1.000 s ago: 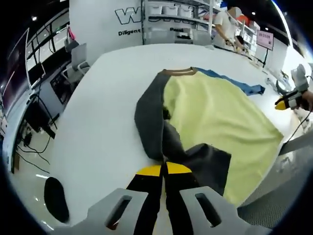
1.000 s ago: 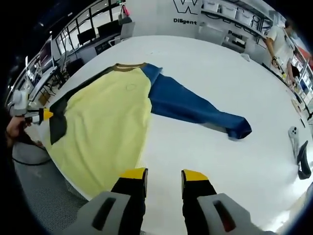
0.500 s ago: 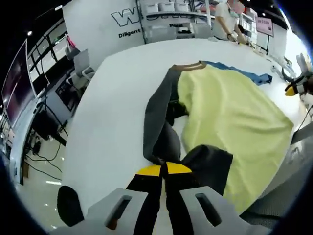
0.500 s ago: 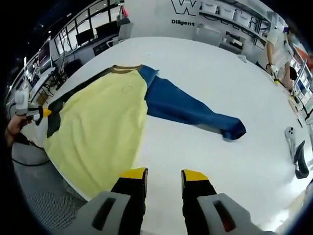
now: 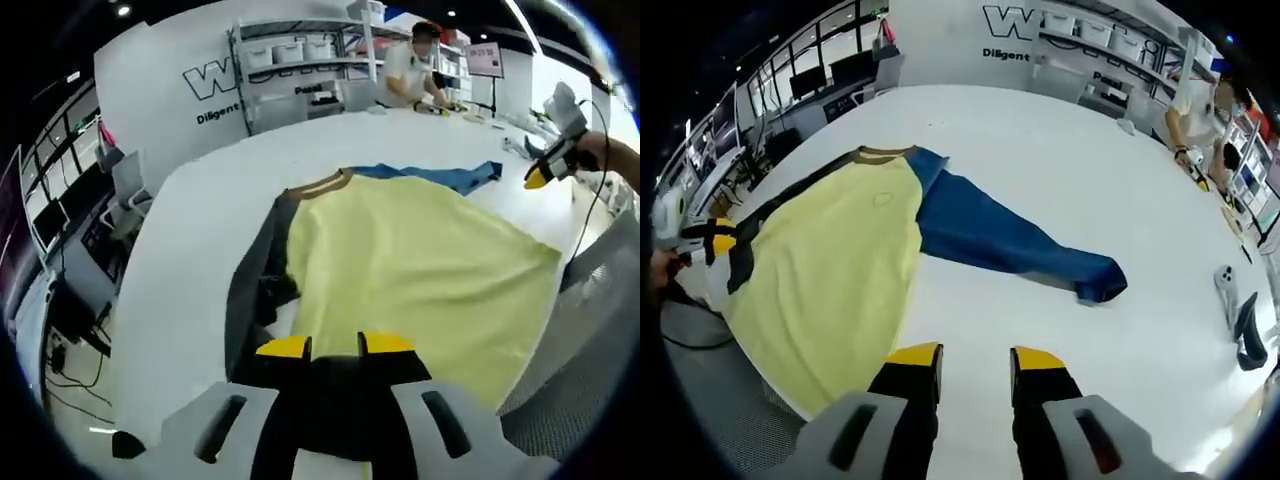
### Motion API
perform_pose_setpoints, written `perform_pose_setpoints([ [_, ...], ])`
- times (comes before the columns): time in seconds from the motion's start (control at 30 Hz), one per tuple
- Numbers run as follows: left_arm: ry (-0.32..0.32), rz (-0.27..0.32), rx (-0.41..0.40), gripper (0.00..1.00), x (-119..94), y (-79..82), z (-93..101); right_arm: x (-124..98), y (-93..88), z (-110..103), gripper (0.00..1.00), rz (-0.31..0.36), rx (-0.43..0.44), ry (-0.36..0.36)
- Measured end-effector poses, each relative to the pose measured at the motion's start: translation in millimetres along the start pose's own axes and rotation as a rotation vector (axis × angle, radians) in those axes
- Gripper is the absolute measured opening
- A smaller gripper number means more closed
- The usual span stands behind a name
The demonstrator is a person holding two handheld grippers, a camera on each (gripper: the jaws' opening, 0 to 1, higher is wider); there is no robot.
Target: Fold the garment on the visible template until the final outline fits inside the template.
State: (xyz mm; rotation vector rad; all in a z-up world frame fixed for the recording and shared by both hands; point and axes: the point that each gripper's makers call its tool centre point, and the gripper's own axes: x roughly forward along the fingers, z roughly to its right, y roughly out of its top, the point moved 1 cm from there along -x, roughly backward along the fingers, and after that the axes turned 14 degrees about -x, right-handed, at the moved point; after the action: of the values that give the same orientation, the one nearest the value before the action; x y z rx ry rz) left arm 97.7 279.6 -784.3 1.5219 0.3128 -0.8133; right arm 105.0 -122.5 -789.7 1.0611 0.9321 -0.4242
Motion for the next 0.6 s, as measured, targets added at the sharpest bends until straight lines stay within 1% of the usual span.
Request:
perform_pose_setpoints([
  [0.03,-0.02,0.0,0.017,0.19,1,-0.2,6.1,0,1.6,2,0.22,0.007,0.004,-0.006],
  [0.07,-0.06,-0.017,0.046,0.19,2,-3.4,16.3,-1,2.4,5,0.22,0.009,0.008,-0.007],
  [0.13,-0.067,-0.019,0.042,0.2,3,-5.8,23.4,-2,3.4,8,0.22,0.014,0.007,-0.013],
  [0.17,-0.105,-0.034,0.049,0.2,4,-10.7,34.3,-1,3.0,13,0.22,0.013,0.002,-0.024],
  [0.37,-0.161,-0.073,0.061,0.2,8,-24.8,57.9,3,2.9,27,0.23,0.015,-0.003,-0.043],
  [0.4,-0.175,-0.09,0.061,0.2,8,-28.3,62.4,4,3.4,30,0.23,0.017,-0.006,-0.048],
  [0.47,-0.186,-0.101,0.065,0.2,9,-31.6,66.9,5,3.7,33,0.23,0.018,-0.007,-0.051],
  [0.5,-0.195,-0.116,0.069,0.2,11,-35.3,70.2,6,4.3,34,0.23,0.019,-0.007,-0.051],
  [0.6,-0.193,-0.142,0.075,0.22,15,-40.8,73.6,7,8.4,33,0.23,0.029,-0.005,-0.046],
])
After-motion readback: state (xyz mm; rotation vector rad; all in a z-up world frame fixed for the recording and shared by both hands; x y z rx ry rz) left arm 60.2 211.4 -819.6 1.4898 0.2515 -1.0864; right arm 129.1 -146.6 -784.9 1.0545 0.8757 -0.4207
